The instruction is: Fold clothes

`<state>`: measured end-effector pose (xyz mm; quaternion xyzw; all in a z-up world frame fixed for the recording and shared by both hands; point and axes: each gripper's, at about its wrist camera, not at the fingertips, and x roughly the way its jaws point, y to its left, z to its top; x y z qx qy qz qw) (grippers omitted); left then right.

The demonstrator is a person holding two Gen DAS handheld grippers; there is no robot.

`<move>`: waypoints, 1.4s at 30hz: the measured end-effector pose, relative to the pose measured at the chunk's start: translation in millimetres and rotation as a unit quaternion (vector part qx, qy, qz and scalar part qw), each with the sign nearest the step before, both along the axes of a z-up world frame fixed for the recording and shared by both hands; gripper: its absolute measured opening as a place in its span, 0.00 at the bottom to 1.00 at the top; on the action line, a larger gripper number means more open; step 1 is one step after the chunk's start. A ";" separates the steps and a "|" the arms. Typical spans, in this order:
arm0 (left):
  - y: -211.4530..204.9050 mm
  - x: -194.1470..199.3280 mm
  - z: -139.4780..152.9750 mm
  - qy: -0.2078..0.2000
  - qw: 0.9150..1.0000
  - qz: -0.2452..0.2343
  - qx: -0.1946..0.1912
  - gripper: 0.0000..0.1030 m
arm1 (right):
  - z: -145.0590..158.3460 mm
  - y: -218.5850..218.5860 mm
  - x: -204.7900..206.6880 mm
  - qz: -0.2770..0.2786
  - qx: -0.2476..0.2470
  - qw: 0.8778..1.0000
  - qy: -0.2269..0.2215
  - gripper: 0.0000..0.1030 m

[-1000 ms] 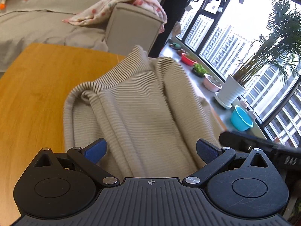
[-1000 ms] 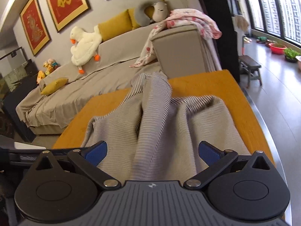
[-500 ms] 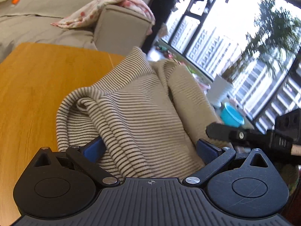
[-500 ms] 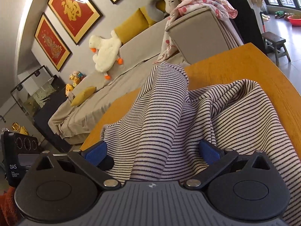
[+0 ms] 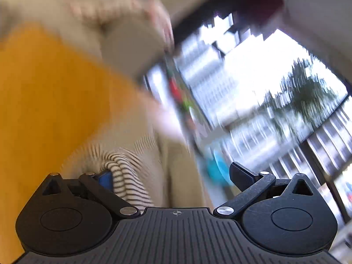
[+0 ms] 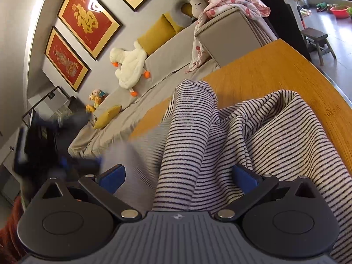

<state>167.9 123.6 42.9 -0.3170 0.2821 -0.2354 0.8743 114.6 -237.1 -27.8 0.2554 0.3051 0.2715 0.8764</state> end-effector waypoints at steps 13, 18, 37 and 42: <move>33.3 32.4 -43.1 0.118 0.982 -0.043 0.139 1.00 | 26.7 36.9 -1.7 -0.003 -0.133 0.991 -0.029 1.00; 27.8 -5.9 -18.7 0.060 0.970 -0.075 0.224 1.00 | 56.2 62.7 -3.1 0.000 -0.246 0.964 -0.099 1.00; -26.6 83.3 -34.9 0.026 0.920 -0.081 0.383 0.77 | 77.9 85.8 53.7 0.025 -0.414 0.896 -0.159 0.06; -19.1 94.7 -42.4 0.032 0.916 -0.059 0.396 0.55 | 67.0 53.7 130.0 -0.054 -0.436 0.887 -0.141 0.05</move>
